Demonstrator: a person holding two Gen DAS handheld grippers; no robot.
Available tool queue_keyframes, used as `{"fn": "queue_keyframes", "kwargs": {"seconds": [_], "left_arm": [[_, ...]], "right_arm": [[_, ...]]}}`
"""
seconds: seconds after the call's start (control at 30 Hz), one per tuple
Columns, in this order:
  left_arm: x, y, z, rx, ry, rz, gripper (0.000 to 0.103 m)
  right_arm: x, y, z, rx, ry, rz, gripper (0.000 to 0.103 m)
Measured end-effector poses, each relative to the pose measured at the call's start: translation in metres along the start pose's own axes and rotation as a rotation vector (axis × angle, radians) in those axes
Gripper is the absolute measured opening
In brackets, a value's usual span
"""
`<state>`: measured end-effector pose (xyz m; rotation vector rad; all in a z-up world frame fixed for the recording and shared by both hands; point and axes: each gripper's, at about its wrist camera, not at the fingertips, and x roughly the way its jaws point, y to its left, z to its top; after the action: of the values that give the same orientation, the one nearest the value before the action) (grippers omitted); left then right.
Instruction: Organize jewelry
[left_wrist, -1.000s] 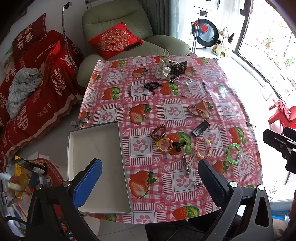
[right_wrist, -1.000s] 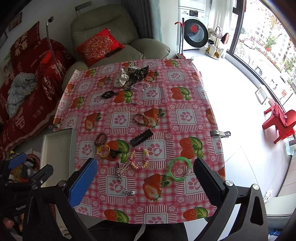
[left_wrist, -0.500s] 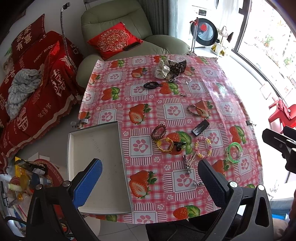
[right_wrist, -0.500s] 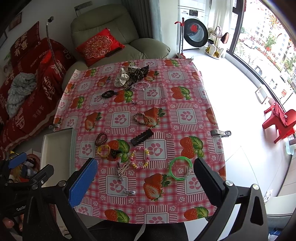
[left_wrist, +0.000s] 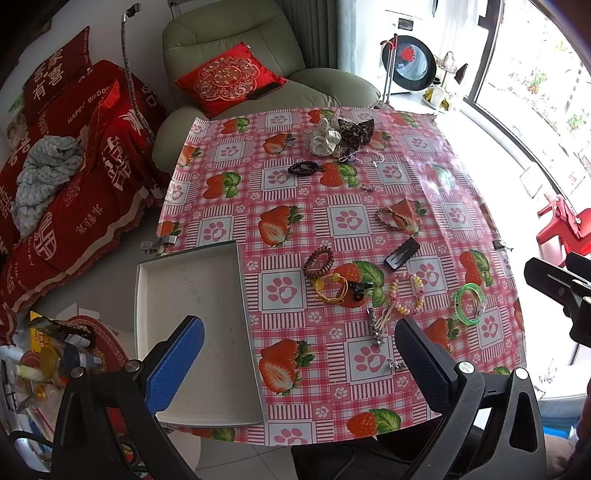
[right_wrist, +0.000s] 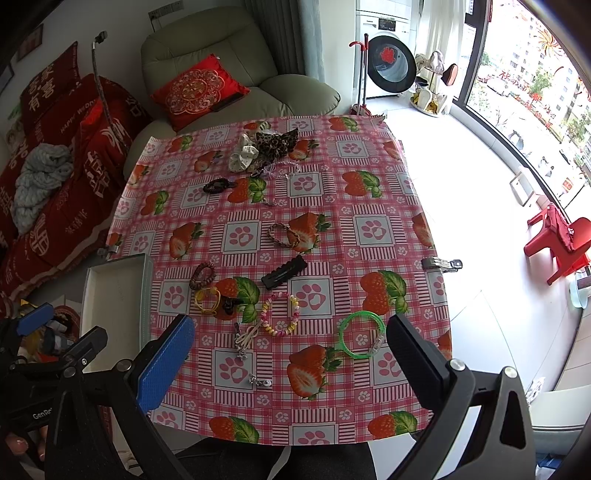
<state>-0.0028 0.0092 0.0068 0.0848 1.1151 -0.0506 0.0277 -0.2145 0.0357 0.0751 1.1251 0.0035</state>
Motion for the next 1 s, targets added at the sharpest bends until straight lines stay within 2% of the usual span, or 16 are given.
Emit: {"fn": "queue_keyframes", "kwargs": {"seconds": [0.6,1.0], "left_arm": [[0.0,0.0,0.001,-0.001,0.002,0.0,0.103],[0.006,0.003,-0.01,0.002,0.02,0.0,0.103]], "right_arm": [[0.001,0.0,0.001,0.0,0.002,-0.001,0.103],[0.004,0.0,-0.004,0.006,0.012,0.0,0.103]]}}
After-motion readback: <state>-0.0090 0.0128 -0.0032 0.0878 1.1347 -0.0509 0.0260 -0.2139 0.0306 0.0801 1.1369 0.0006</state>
